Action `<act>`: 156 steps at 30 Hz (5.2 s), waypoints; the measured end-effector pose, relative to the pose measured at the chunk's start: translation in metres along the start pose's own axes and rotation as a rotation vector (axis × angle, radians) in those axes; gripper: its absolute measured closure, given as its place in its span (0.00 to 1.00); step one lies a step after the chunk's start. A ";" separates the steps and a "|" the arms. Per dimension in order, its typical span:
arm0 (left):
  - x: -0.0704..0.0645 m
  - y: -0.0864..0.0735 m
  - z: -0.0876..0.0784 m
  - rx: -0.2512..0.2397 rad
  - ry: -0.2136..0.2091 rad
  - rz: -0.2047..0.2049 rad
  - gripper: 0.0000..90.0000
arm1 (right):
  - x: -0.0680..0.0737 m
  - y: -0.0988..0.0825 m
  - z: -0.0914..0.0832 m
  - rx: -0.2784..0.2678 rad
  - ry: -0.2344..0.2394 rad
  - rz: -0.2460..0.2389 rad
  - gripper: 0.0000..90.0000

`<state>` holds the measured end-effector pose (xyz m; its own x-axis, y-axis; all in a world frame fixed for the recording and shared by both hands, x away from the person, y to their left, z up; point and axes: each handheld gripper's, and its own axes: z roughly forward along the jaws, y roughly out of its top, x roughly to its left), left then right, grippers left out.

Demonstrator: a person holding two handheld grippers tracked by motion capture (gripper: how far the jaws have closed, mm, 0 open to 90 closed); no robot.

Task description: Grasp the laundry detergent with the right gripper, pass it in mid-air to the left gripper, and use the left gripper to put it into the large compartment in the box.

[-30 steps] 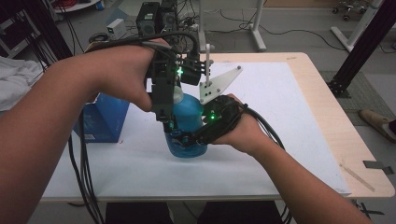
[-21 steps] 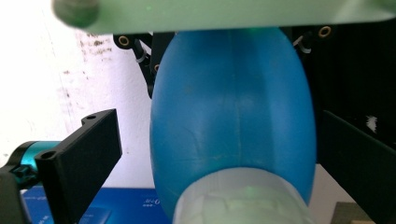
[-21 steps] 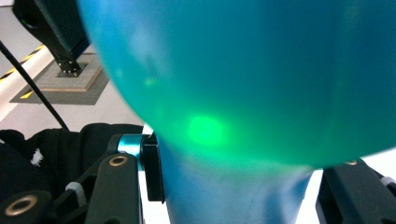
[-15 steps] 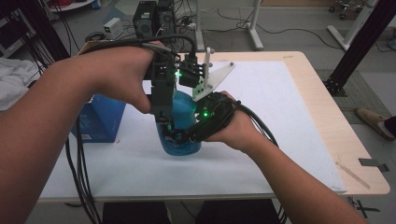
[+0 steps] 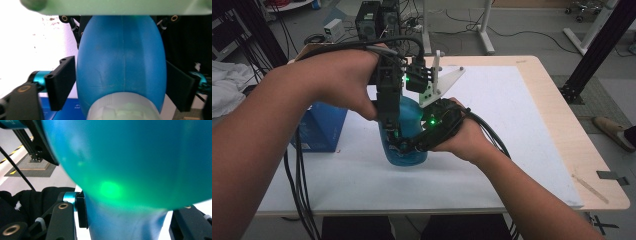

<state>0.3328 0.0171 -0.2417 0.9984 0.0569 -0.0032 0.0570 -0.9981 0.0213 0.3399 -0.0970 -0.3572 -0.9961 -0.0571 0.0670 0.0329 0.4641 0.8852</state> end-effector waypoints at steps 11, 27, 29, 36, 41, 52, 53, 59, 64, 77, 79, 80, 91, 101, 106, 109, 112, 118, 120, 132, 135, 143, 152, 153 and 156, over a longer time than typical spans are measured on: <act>-0.001 0.002 0.001 0.004 0.011 -0.008 0.30 | 0.000 0.000 -0.001 -0.001 -0.004 0.003 0.51; -0.002 0.003 0.001 0.013 0.007 -0.007 0.43 | 0.002 0.001 -0.001 -0.006 0.004 0.009 0.51; -0.003 0.003 0.000 0.015 0.006 -0.015 0.44 | 0.002 0.001 0.000 -0.007 0.009 0.009 0.51; -0.003 0.004 0.000 0.019 0.006 -0.018 0.44 | 0.002 0.001 -0.001 -0.008 0.011 0.002 0.51; -0.003 0.007 -0.001 0.028 -0.001 -0.010 0.44 | 0.002 0.000 -0.003 -0.006 0.022 0.001 0.46; 0.006 -0.006 -0.018 0.009 0.020 -0.059 0.44 | 0.001 -0.009 -0.049 0.028 -0.050 0.034 0.15; 0.007 -0.008 -0.019 0.011 0.015 -0.063 0.44 | 0.000 -0.010 -0.056 0.059 -0.070 0.033 0.14; 0.013 -0.018 -0.024 0.022 0.001 -0.119 0.44 | 0.000 -0.010 -0.073 0.122 -0.124 0.021 0.01; 0.019 -0.030 -0.035 0.020 -0.012 -0.192 0.44 | -0.002 -0.003 -0.092 0.202 -0.162 0.002 0.01; 0.047 -0.069 -0.090 0.025 -0.045 -0.472 0.43 | 0.000 0.017 -0.127 0.424 -0.218 -0.043 0.01; 0.050 -0.073 -0.094 0.029 -0.045 -0.492 0.43 | 0.000 0.017 -0.129 0.429 -0.221 -0.047 0.01; 0.054 -0.080 -0.103 0.029 -0.032 -0.535 0.43 | 0.001 0.017 -0.132 0.432 -0.223 -0.050 0.01; 0.073 -0.134 -0.143 -0.019 0.010 -0.757 0.43 | 0.005 0.013 -0.144 0.408 -0.246 -0.052 0.01; 0.089 -0.179 -0.144 0.022 0.038 -1.026 0.43 | 0.003 0.006 -0.149 0.407 -0.256 -0.033 0.01; 0.097 -0.196 -0.140 0.044 0.067 -1.189 0.43 | 0.001 0.006 -0.146 0.411 -0.254 -0.024 0.01; 0.101 -0.202 -0.134 0.050 0.060 -1.228 0.43 | 0.000 0.006 -0.145 0.410 -0.253 -0.027 0.01; 0.104 -0.205 -0.129 0.054 0.049 -1.243 0.43 | -0.001 0.006 -0.145 0.413 -0.253 -0.026 0.01; 0.113 -0.210 -0.107 0.084 0.017 -1.236 0.43 | -0.003 0.004 -0.144 0.416 -0.257 -0.023 0.01; 0.116 -0.212 -0.100 0.083 0.008 -1.233 0.43 | -0.003 0.004 -0.143 0.414 -0.256 -0.021 0.01; 0.121 -0.221 -0.044 0.086 -0.014 -1.055 0.43 | -0.004 0.004 -0.141 0.421 -0.268 -0.016 0.01; 0.121 -0.221 -0.035 0.091 -0.007 -0.992 0.43 | -0.004 0.003 -0.140 0.422 -0.265 -0.016 0.01; 0.122 -0.222 -0.001 0.099 0.022 -0.766 0.43 | -0.007 0.001 -0.132 0.433 -0.258 -0.005 0.01; 0.124 -0.218 0.032 0.082 0.030 -0.596 0.43 | -0.007 0.000 -0.129 0.443 -0.253 0.002 0.01; 0.124 -0.218 0.032 0.082 0.030 -0.596 0.43 | -0.006 0.000 -0.129 0.443 -0.255 0.005 0.01; 0.125 -0.217 0.041 0.086 0.025 -0.574 0.43 | -0.007 -0.001 -0.130 0.444 -0.255 0.007 0.01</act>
<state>0.4452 0.2401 -0.2877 0.8074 0.5891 0.0337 0.5900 -0.8053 -0.0580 0.3569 -0.2117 -0.2991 -0.9860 0.1396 -0.0913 0.0573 0.7974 0.6007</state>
